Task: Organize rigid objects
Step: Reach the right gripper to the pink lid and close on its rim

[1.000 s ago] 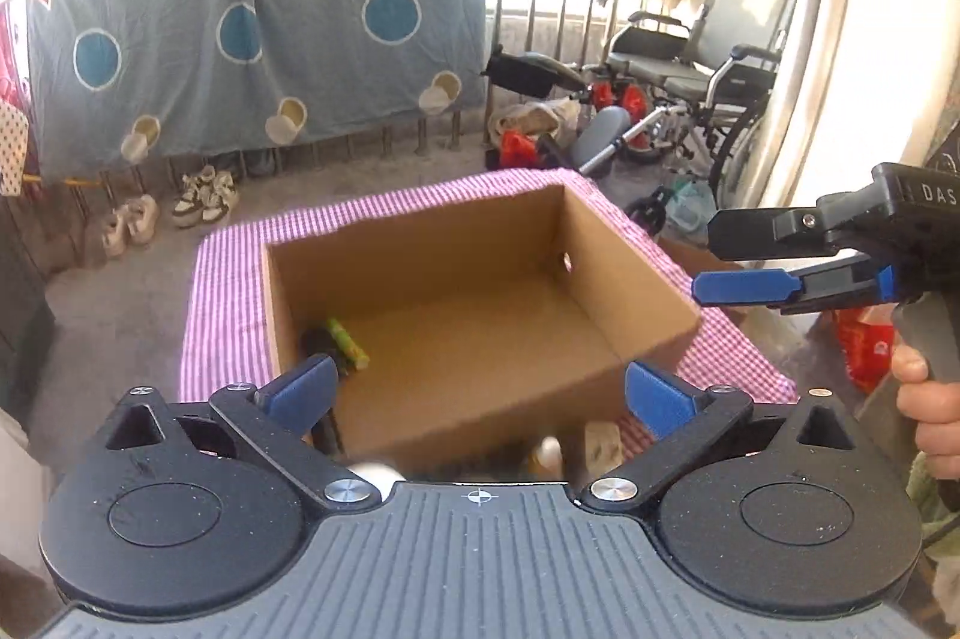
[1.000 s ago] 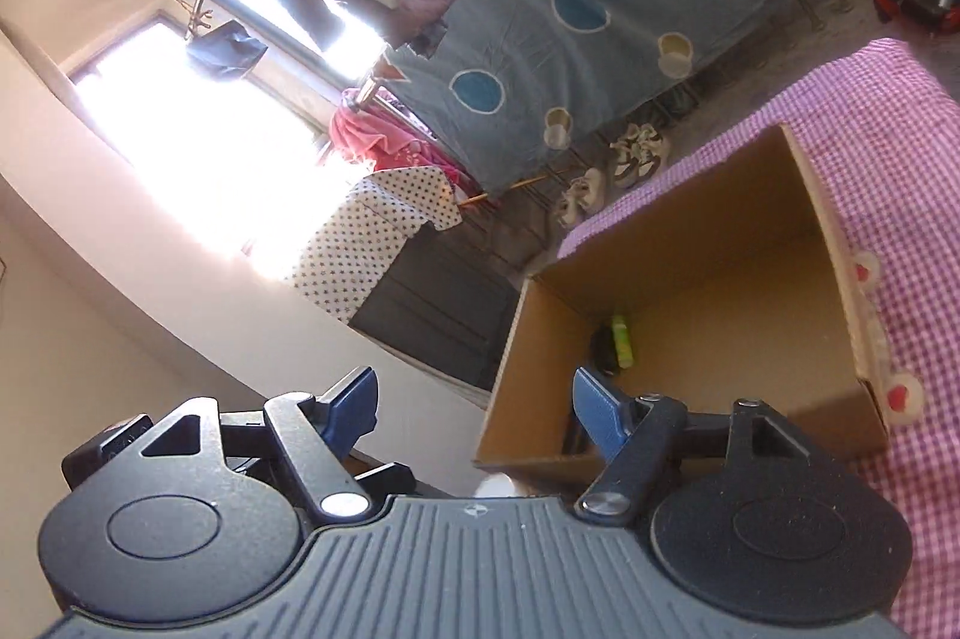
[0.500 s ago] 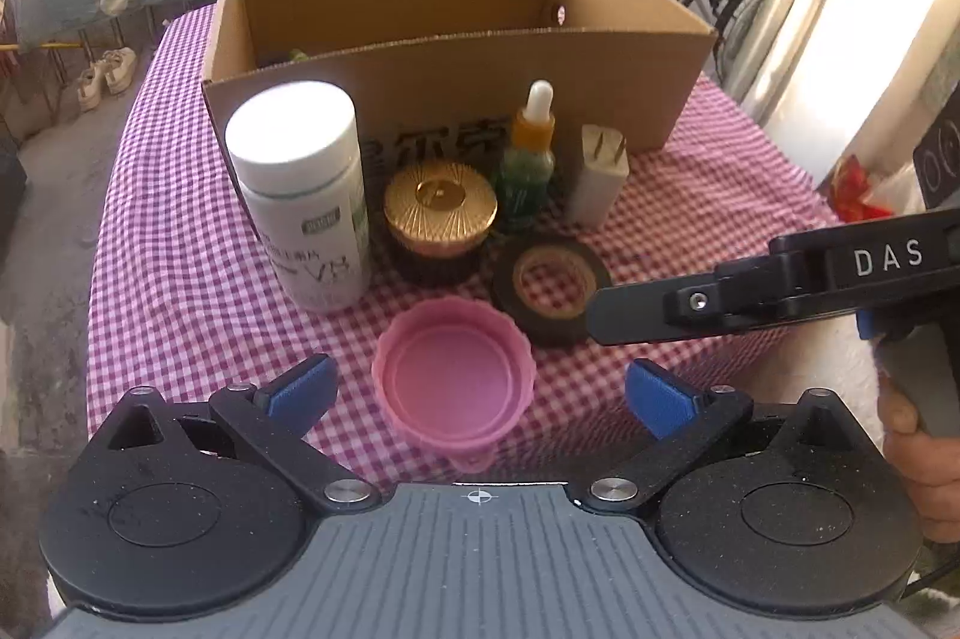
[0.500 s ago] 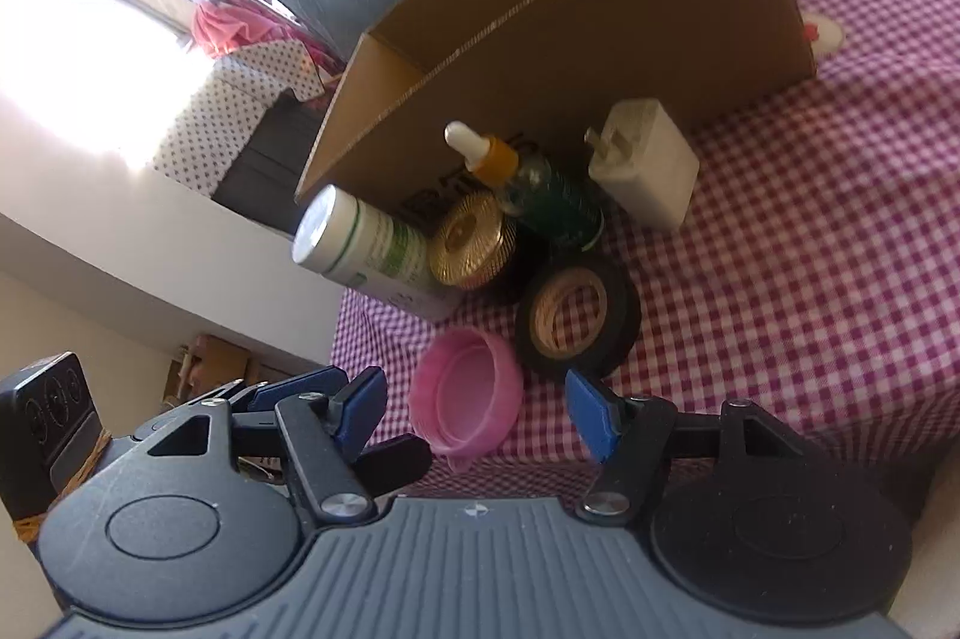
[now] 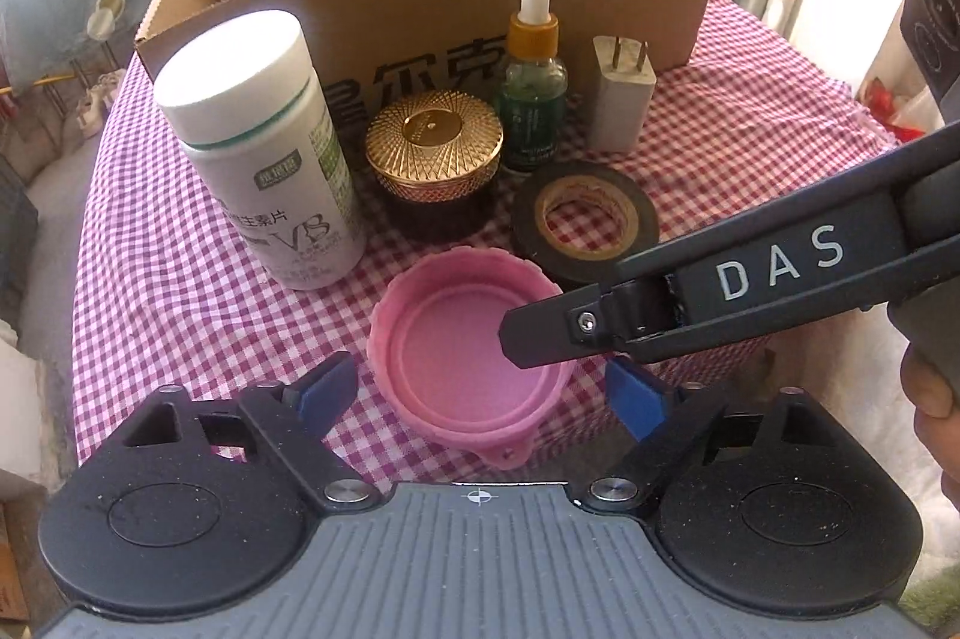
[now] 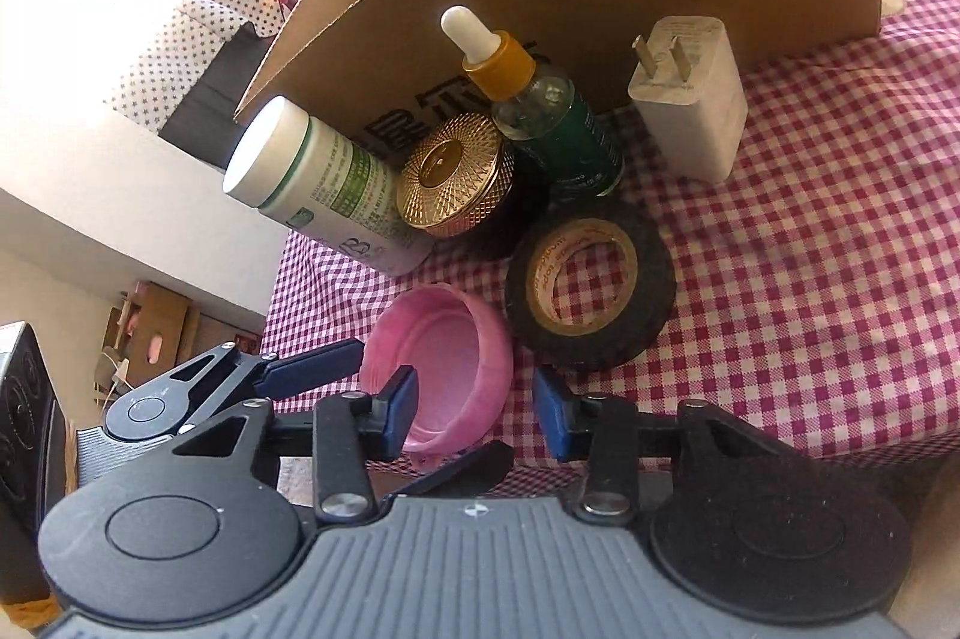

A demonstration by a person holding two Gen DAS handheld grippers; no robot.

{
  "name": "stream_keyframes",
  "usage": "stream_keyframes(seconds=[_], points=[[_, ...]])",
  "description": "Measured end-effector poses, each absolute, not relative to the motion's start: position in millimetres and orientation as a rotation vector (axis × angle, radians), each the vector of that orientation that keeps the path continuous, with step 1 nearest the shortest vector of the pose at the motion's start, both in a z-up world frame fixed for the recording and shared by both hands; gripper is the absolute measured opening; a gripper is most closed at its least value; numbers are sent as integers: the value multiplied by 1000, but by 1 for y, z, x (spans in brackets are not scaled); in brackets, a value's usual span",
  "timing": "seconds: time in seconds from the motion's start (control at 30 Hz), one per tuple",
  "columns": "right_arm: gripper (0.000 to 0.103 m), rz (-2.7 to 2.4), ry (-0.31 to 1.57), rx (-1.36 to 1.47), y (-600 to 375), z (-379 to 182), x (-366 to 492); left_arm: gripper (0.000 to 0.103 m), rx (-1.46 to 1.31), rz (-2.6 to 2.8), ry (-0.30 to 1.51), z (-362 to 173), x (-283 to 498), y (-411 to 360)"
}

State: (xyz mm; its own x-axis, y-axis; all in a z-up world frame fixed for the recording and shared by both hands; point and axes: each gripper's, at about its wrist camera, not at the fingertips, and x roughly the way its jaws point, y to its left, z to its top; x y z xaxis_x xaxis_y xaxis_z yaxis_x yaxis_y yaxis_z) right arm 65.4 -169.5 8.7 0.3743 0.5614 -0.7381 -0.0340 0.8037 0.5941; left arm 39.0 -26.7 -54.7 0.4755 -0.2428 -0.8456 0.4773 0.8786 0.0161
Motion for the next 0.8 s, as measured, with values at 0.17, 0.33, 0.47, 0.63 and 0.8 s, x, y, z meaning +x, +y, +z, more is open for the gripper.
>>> stream_keyframes(seconds=[0.17, 0.33, 0.47, 0.63, 0.8], points=[[30, 394, 1130, 503, -160, 11, 69, 76, 239, -444, 991, -59, 42, -24], [21, 383, 1121, 498, -154, 8, 72, 73, 218, -422, 986, -58, 45, -17], [19, 385, 1123, 524, -155, 6, 76, 72, 221, -413, 984, -56, 45, -15], [19, 391, 1111, 507, -155, 12, 69, 72, 237, -397, 970, -52, 36, -17], [19, 408, 1081, 506, -153, 23, 60, 72, 238, -387, 938, -36, 25, -16]])
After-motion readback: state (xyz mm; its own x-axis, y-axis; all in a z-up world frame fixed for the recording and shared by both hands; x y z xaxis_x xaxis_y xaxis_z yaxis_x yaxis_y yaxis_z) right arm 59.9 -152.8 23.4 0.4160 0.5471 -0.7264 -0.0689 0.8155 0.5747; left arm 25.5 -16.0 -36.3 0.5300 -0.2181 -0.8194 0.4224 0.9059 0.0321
